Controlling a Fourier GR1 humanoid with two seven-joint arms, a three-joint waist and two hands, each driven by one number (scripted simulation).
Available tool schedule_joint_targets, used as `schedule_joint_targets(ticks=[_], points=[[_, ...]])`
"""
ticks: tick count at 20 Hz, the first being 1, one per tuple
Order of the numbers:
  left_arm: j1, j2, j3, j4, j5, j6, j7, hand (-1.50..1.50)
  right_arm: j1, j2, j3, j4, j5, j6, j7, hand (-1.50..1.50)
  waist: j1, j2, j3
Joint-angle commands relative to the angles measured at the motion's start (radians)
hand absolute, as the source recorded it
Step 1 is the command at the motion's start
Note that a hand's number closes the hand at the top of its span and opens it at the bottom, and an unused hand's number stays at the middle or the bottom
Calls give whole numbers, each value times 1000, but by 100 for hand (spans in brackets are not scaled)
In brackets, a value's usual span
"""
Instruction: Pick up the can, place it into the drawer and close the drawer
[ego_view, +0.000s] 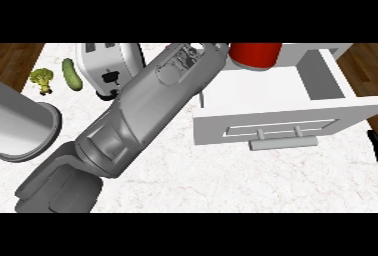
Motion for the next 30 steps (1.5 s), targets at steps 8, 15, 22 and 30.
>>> schedule_joint_targets(ticks=[8,15,22,30], points=[[6,0,-98,110,74,29,-118,150,-105,-48,-50,63,-14,-20,22,-150,-27,12,1],[29,0,-188,128,90,66,-148,150,-118,-31,-5,93,32,-20,-12,-150,-40,15,1],[55,0,-179,182,126,107,-204,-150,-79,-42,-25,20,-29,7,15,-150,-57,17,0],[35,0,-214,180,163,183,-181,-150,-142,-39,0,38,-11,-12,25,-150,-70,23,1]])
